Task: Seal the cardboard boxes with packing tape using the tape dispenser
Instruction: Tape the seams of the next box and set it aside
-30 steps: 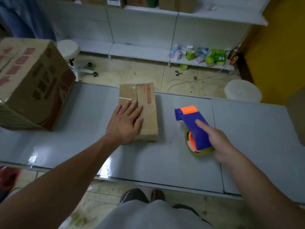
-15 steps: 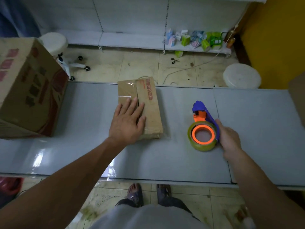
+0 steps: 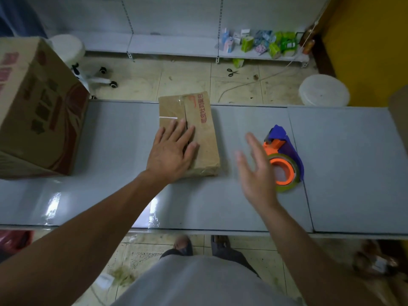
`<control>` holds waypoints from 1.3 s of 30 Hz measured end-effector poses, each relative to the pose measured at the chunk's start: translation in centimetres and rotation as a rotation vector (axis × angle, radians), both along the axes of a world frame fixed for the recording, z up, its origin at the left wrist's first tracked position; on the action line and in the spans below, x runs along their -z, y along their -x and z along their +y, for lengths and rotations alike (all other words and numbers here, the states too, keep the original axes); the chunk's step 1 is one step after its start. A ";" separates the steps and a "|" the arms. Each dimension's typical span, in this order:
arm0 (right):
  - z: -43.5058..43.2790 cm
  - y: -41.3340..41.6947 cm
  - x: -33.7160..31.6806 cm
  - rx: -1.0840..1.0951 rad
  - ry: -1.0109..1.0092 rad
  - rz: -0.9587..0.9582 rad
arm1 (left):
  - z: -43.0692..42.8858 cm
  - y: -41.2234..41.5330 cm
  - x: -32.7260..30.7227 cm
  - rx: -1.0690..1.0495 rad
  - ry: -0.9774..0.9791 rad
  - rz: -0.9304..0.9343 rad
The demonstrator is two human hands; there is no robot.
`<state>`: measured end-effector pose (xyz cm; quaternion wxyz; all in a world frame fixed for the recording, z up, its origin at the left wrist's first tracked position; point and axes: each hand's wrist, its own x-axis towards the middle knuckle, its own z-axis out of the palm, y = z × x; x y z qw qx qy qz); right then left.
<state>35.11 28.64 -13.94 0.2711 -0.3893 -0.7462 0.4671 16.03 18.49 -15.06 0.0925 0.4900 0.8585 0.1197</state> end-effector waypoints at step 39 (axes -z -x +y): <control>-4.2 9.6 6.1 0.366 0.238 0.405 | -1.1 -3.9 5.9 -0.556 -1.072 -0.796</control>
